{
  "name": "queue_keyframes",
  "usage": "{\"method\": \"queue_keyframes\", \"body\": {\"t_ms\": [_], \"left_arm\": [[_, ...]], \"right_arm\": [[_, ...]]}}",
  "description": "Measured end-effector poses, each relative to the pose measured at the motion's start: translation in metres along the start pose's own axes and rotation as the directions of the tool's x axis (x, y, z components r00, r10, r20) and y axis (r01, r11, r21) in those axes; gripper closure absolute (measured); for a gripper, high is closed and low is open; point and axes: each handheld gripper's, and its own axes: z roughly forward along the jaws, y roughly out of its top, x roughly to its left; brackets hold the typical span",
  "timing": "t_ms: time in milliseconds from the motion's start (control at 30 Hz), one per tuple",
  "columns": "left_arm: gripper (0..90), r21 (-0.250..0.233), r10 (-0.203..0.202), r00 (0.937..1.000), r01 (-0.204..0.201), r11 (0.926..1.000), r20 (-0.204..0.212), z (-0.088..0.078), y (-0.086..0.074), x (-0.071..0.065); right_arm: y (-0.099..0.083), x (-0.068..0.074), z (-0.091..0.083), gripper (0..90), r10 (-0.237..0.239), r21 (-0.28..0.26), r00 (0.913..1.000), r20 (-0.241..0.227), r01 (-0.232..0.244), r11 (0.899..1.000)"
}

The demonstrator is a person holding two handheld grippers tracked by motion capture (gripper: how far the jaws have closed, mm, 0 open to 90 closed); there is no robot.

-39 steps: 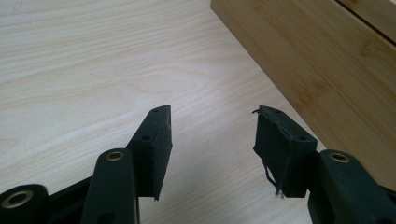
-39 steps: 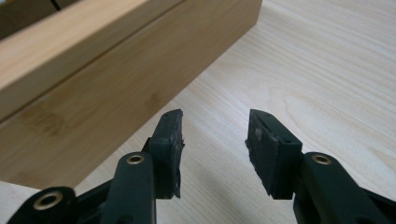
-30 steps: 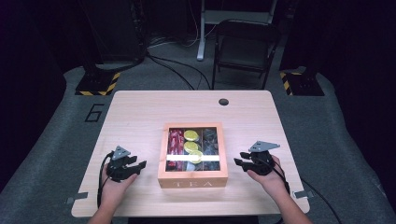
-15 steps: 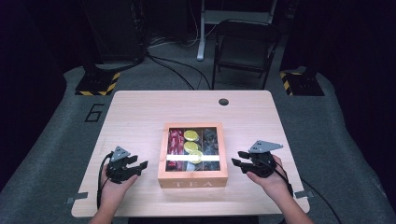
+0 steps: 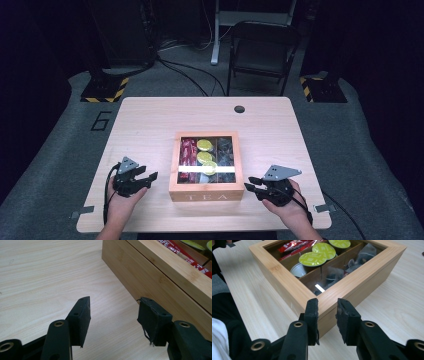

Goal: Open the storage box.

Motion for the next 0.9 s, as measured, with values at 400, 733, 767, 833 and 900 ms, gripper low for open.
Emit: {"method": "queue_keyframes", "body": {"t_ms": [400, 733, 767, 833, 900], "left_arm": [[52.5, -0.009, -0.016, 0.9999, 0.016, 0.9998, 0.006, -0.002, 0.0, 0.002], [56.6, -0.007, 0.002, 0.9998, -0.002, 1.0, 0.021, -0.003, 0.002, -0.004], [56.7, -0.007, 0.002, 0.9998, -0.002, 1.0, 0.021, -0.003, 0.002, -0.004], [56.7, -0.007, 0.002, 0.9997, -0.002, 1.0, 0.023, -0.003, 0.002, -0.004], [56.7, 0.0, 0.006, 0.9995, -0.006, 1.0, 0.031, -0.004, 0.003, -0.004]], "right_arm": [[-0.018, 0.002, 0.008, 82.0, 0.007, 0.049, 0.9989, -0.047, -0.004, 0.999], [-0.023, 0.002, 0.016, 87.2, -0.014, 0.082, 0.9981, -0.06, 0.019, 0.996], [-0.023, 0.002, 0.016, 87.2, -0.014, 0.082, 0.9981, -0.06, 0.019, 0.996], [-0.023, 0.001, 0.018, 87.4, -0.021, 0.091, 0.9974, -0.069, 0.028, 0.995], [-0.023, 0.002, 0.019, 88.3, -0.017, 0.091, 0.9976, -0.067, 0.023, 0.996]]}}
